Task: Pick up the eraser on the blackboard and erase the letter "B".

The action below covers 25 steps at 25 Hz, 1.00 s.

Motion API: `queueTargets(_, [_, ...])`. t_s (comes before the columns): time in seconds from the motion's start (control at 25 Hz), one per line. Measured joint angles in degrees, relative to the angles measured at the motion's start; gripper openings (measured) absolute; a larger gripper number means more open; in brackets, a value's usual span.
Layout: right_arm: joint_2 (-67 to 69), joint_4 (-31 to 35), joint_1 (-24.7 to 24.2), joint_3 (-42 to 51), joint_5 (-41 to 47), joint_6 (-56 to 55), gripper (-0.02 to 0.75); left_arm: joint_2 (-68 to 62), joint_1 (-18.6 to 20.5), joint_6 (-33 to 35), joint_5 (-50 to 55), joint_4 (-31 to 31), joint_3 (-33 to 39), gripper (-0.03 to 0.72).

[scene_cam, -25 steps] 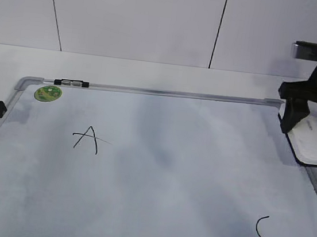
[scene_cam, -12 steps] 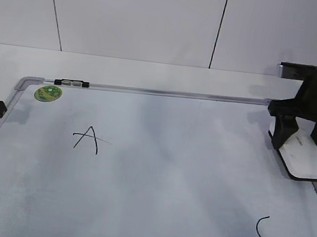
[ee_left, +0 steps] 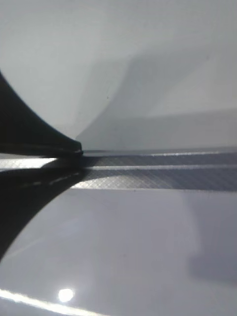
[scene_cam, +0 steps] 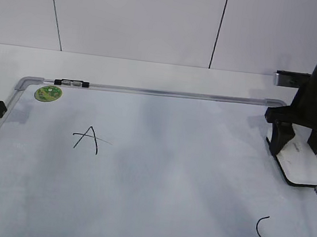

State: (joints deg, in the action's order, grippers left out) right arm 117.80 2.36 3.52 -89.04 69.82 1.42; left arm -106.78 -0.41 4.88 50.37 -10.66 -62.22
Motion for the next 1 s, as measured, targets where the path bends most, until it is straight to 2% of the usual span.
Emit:
queueTargets(0.68, [0.35, -0.35, 0.0, 0.0, 0.0, 0.0, 0.52, 0.0, 0.0, 0.0, 0.0, 0.0, 0.0, 0.024])
queueTargets(0.92, [0.94, 0.1, 0.0, 0.0, -0.04, -0.57, 0.652, 0.0, 0.0, 0.0, 0.1, 0.0, 0.0, 0.024])
queueTargets(1.0, [0.94, 0.43, 0.0, -0.54, -0.04, -0.57, 0.663, 0.0, 0.0, 0.0, 0.1, 0.0, 0.0, 0.024])
